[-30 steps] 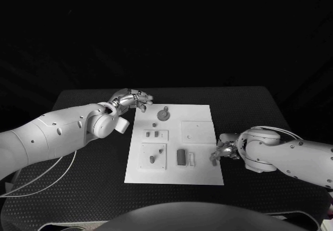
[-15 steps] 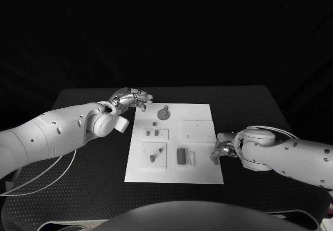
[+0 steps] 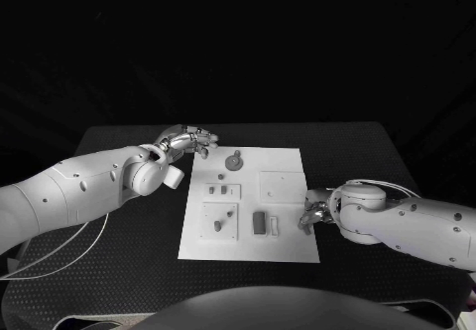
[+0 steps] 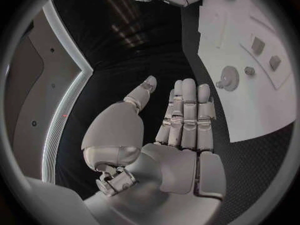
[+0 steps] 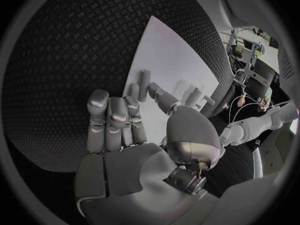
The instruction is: Assemble the parts on the task board
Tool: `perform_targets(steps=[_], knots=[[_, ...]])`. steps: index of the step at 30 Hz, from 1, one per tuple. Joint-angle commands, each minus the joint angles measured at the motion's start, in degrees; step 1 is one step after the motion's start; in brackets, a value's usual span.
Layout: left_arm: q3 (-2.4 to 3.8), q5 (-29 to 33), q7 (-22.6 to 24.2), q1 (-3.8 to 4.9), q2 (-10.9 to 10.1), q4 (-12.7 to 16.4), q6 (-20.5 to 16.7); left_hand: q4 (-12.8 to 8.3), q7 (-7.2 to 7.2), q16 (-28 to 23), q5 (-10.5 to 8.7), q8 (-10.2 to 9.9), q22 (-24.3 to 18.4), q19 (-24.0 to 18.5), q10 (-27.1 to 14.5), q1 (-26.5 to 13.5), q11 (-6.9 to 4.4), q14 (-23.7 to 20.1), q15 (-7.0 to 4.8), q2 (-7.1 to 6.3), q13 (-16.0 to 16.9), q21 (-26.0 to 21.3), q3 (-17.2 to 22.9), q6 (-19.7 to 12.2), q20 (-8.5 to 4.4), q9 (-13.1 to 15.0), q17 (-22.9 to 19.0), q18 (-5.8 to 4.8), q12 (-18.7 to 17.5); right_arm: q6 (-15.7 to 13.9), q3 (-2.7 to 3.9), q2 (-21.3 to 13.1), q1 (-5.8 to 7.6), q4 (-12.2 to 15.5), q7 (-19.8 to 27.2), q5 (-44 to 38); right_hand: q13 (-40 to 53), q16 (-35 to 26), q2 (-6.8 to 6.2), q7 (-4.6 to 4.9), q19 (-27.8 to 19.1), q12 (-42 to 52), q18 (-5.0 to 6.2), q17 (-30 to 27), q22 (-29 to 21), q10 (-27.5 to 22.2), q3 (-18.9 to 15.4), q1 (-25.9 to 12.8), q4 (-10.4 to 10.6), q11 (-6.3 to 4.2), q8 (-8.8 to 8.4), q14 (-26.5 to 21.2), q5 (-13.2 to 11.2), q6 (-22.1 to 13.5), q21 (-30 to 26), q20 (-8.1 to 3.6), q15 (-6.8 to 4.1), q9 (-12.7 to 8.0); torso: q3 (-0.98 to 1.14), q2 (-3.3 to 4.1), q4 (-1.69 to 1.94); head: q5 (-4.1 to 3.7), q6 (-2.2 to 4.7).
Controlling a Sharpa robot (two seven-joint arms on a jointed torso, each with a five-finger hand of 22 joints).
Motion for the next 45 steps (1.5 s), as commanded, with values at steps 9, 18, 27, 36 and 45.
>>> perform_targets(steps=[9,18,27,36,45], knots=[[0.04,-0.2,0.2,0.08,0.0,0.3,0.6,0.2,-0.05,-0.2,-0.2,0.2,0.1,0.1,-0.3,-0.2,0.22,-0.2,0.14,0.13,0.0,-0.4,0.2,0.2,-0.27,0.1,0.1,0.86,0.3,2.8,-1.14,0.9,-1.56,-0.4,0.3,-0.7,-0.4,-0.1,-3.01,0.34,-0.2,-0.7,1.53,-0.2,-0.4,-0.9,0.8,0.5,-0.2,-0.04,-2.27,-0.2,-0.3,-0.8,0.1,0.14,-0.04,-12.3,0.04,0.01,-0.12,0.25,0.0],[0.04,-0.2,0.1,0.09,0.0,0.3,0.5,0.2,-0.04,-0.2,-0.2,0.2,0.1,0.1,-0.3,-0.2,0.22,-0.2,0.14,0.14,0.0,-0.4,0.2,0.1,-0.27,0.1,0.1,0.87,0.3,0.7,-1.23,0.8,-1.56,-0.3,0.2,1.0,0.0,-0.1,-0.09,0.39,-0.4,-0.5,1.53,-0.2,-0.4,-0.6,3.1,6.1,-1.5,0.01,-2.36,-0.1,1.7,-0.5,0.3,0.2,0.07,-12.8,0.08,0.01,-0.11,0.24,0.0],[0.04,-0.3,0.1,0.09,0.1,0.1,0.5,0.3,-0.04,-0.2,-0.2,0.2,0.1,0.1,-0.3,-0.2,0.22,-0.1,0.14,0.17,0.0,-0.4,0.2,0.1,-0.27,0.1,0.1,0.86,0.4,-3.8,-1.19,0.2,-1.52,0.4,0.7,9.0,0.5,0.0,1.58,0.27,-0.3,0.3,1.53,-0.3,-0.4,0.5,3.7,4.3,-1.1,-0.08,-2.27,0.0,3.6,0.3,0.6,0.72,0.03,-13.2,0.08,0.02,-0.11,0.32,0.0],[0.04,-0.3,0.1,0.11,0.1,0.1,0.4,0.2,-0.04,-0.2,-0.2,0.2,0.2,0.1,-0.3,-0.2,0.22,-0.1,0.14,0.17,0.0,-0.4,0.2,0.2,-0.28,0.1,0.2,0.87,0.4,-11.7,-1.18,0.1,-0.91,0.9,1.8,19.2,0.9,0.0,-0.14,0.13,0.1,0.8,1.53,-0.3,-0.7,1.1,3.1,1.6,0.0,-0.23,-2.25,0.1,0.1,0.7,0.7,0.58,-0.14,-13.5,0.08,0.02,-0.12,0.56,0.0],[0.03,-0.5,0.1,0.21,0.1,0.2,0.5,0.2,-0.06,-0.2,-0.2,0.3,0.2,0.2,-0.3,-0.1,0.21,-0.1,0.13,0.11,0.0,-0.4,0.2,0.2,-0.29,0.1,0.2,0.88,0.4,-16.4,-1.16,-0.3,0.33,2.6,2.5,25.7,1.3,0.0,-1.74,-0.03,0.4,1.1,1.53,-0.4,-0.9,1.5,2.8,0.1,1.4,-0.39,-2.09,0.1,-0.2,1.0,0.8,0.32,-0.32,-13.5,0.05,0.02,-0.13,0.56,0.0]])
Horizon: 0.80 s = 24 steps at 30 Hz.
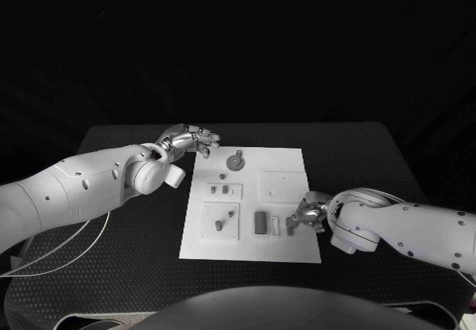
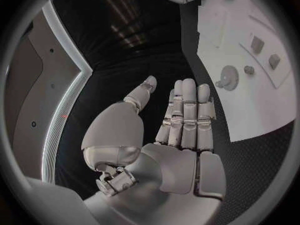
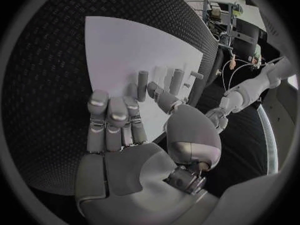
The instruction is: Assemble the parts on the task board
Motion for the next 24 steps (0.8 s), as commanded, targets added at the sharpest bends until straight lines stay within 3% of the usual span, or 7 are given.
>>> perform_targets(steps=[1,10,17,24], knots=[[0.03,-0.3,0.3,0.1,0.2,0.1,0.5,0.2,-0.05,-0.2,-0.2,0.3,0.1,0.2,-0.3,-0.1,0.23,-0.1,0.13,0.11,0.0,-0.4,0.2,0.2,-0.31,0.1,0.1,0.88,0.4,-3.4,-0.04,-0.1,0.13,0.5,1.1,5.6,0.1,0.0,-0.48,-0.16,0.3,0.2,1.24,-0.1,0.0,0.4,0.0,-0.3,0.6,0.01,0.67,0.0,-0.2,0.4,0.2,-0.11,-0.58,0.3,-0.02,-0.03,0.0,0.0,0.0],[0.03,-0.3,0.3,0.13,0.1,0.1,0.5,0.2,-0.06,-0.2,-0.2,0.3,0.1,0.2,-0.3,-0.1,0.23,-0.1,0.13,0.06,0.0,-0.4,0.2,0.2,-0.31,0.1,0.1,0.88,0.4,-2.5,-0.03,0.6,0.22,0.6,0.9,10.8,0.0,0.0,-0.87,-0.19,0.4,0.0,1.24,-0.1,-0.1,0.2,0.0,-0.4,0.7,-0.02,0.67,0.0,-0.1,0.4,0.3,-0.21,-0.63,0.3,0.0,0.0,0.0,0.07,0.0],[0.03,-0.3,0.3,0.2,0.1,0.2,0.5,0.2,-0.06,-0.2,-0.21,0.3,0.1,0.2,-0.3,-0.1,0.23,-0.1,0.12,0.03,0.0,-0.4,0.2,0.2,-0.31,0.1,0.1,0.88,0.4,-1.3,-0.05,1.4,0.23,-0.1,0.6,9.4,0.0,0.0,-1.03,-0.18,0.3,-0.1,1.24,-0.1,-0.1,0.0,0.0,-0.5,0.8,-0.01,0.64,0.0,-0.1,0.4,0.3,-0.25,-0.64,0.2,-0.06,0.0,0.0,-0.11,0.0],[0.03,-0.3,0.2,0.2,0.0,0.2,0.5,0.1,-0.07,-0.2,-0.21,0.3,0.2,0.2,-0.3,-0.1,0.23,-0.1,0.12,0.02,0.0,-0.4,0.2,0.2,-0.31,0.1,0.1,0.88,0.4,-1.4,-0.05,1.4,0.23,0.0,0.9,6.7,-0.1,0.0,-1.95,-0.13,0.3,-0.4,1.24,-0.2,-0.2,-0.4,-0.1,-1.0,1.3,0.03,0.57,-0.1,-0.2,0.2,0.2,-0.35,-0.62,0.2,0.02,-0.04,0.01,-0.03,0.0]])
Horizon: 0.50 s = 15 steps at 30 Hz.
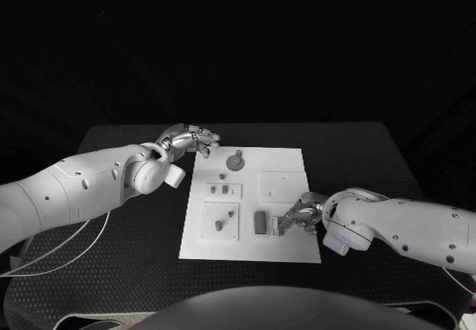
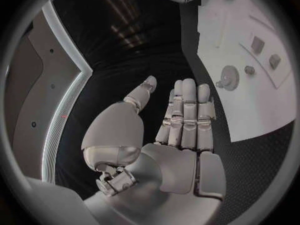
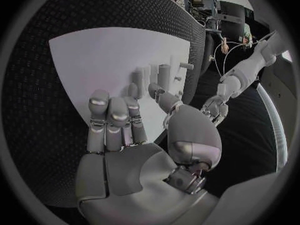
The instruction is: Assemble the parts on the task board
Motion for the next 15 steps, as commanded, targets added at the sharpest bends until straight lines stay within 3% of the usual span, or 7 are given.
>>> perform_targets(steps=[1,8,15], knots=[[0.03,-0.2,0.3,0.09,0.0,0.1,0.6,0.1,-0.06,-0.2,-0.21,0.3,0.1,0.1,-0.2,-0.1,0.09,-0.1,0.12,0.02,0.0,-0.2,0.2,0.2,-0.2,0.1,0.1,0.88,0.2,0.9,-0.02,0.1,-0.01,0.1,0.6,-3.2,0.0,0.0,-1.2,0.17,0.0,-0.4,0.89,-0.1,-0.1,-0.6,-0.1,-0.2,0.7,0.01,0.1,-0.1,-0.3,-0.1,0.3,-0.26,-0.25,0.0,0.03,-0.01,-0.03,0.05,0.0],[0.03,-0.2,0.2,0.09,0.0,0.1,0.7,0.2,-0.06,-0.2,-0.22,0.3,0.1,0.1,-0.2,-0.1,0.09,-0.1,0.12,0.02,0.0,-0.2,0.2,0.2,-0.19,0.1,0.1,0.88,0.2,3.9,-0.02,0.2,-0.02,-0.1,0.1,-8.8,0.0,0.0,-3.61,0.15,0.1,-0.5,0.89,-0.1,-0.3,-0.8,-0.9,-3.0,4.0,-0.01,0.22,-0.1,-0.3,-0.4,0.3,-0.47,-0.31,0.2,0.06,0.0,-0.07,0.16,0.0],[0.03,-0.2,0.2,0.1,0.0,0.2,0.8,0.2,-0.06,-0.2,-0.24,0.3,0.1,0.1,-0.2,-0.1,0.09,-0.1,0.13,0.02,0.0,-0.2,0.2,0.2,-0.19,0.1,0.1,0.88,0.2,7.1,-0.04,1.3,-0.04,-0.9,-0.5,-14.7,0.3,0.1,-3.9,0.09,-0.1,-0.3,0.89,0.0,-0.3,-0.9,-3.4,-5.8,5.8,-0.08,0.41,-0.3,-0.3,-0.6,0.4,-0.71,-0.38,0.5,0.05,0.02,-0.03,0.1,0.0]])
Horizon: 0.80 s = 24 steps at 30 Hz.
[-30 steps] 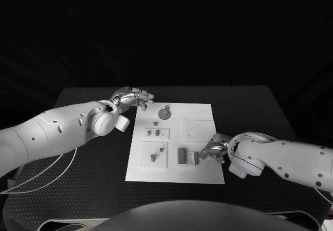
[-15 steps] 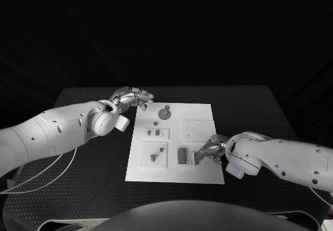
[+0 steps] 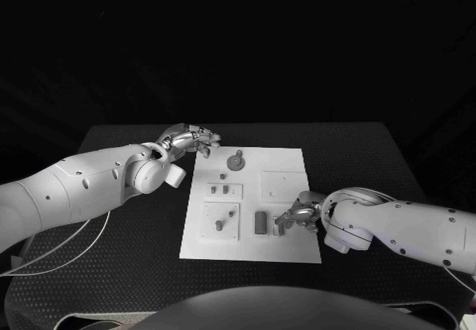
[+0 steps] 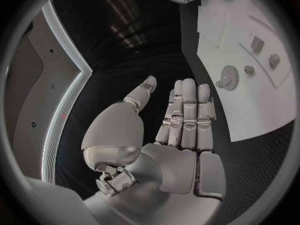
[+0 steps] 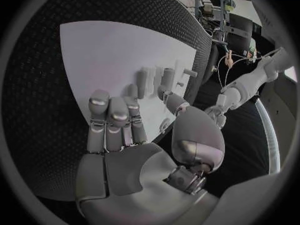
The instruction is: Assemble the parts on the task board
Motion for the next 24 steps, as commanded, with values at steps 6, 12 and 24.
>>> perform_targets(steps=[6,12,24], knots=[[0.03,-0.2,0.3,0.09,0.1,0.2,0.8,0.2,-0.06,-0.2,-0.26,0.3,0.1,0.1,-0.2,-0.2,0.1,-0.1,0.13,0.01,0.0,-0.2,0.2,0.2,-0.2,0.1,0.1,0.87,0.2,5.3,-0.06,1.0,-0.05,-1.2,-0.8,-10.4,0.6,0.3,3.67,-0.37,-0.8,0.2,0.87,0.3,0.2,-0.1,-6.9,-3.1,-3.1,-0.13,0.74,-0.6,-0.3,-0.4,0.4,-1.04,-0.62,0.6,0.0,0.0,0.06,-0.14,0.0],[0.03,-0.2,0.3,0.09,0.1,0.2,0.9,0.2,-0.07,-0.2,-0.29,0.3,0.1,0.1,-0.2,-0.2,0.1,-0.1,0.13,0.02,0.0,-0.2,0.2,0.3,-0.2,0.1,0.1,0.87,0.2,5.9,-0.12,1.8,-0.16,-2.2,-0.8,-11.9,1.0,0.3,7.5,-0.58,-1.0,0.7,0.87,0.3,0.1,0.7,-10.0,-3.2,-7.3,-0.36,0.94,-0.6,-0.3,0.0,0.5,-1.3,-0.82,0.7,-0.05,0.02,0.05,-0.17,0.0],[0.03,-0.2,0.2,0.09,0.0,0.2,0.9,0.2,-0.07,-0.2,-0.3,0.3,0.2,0.1,-0.2,-0.2,0.1,-0.1,0.13,0.04,0.0,-0.3,0.2,0.3,-0.2,0.1,0.1,0.87,0.2,6.3,-0.19,2.3,-1.06,-2.9,-0.7,-12.5,1.2,0.3,8.99,-0.63,-0.8,0.9,0.87,0.1,-0.1,1.3,-8.0,2.1,-8.8,-0.41,0.95,-0.6,-0.3,0.2,0.6,-1.33,-0.85,0.6,0.08,0.03,0.08,0.18,0.0]])
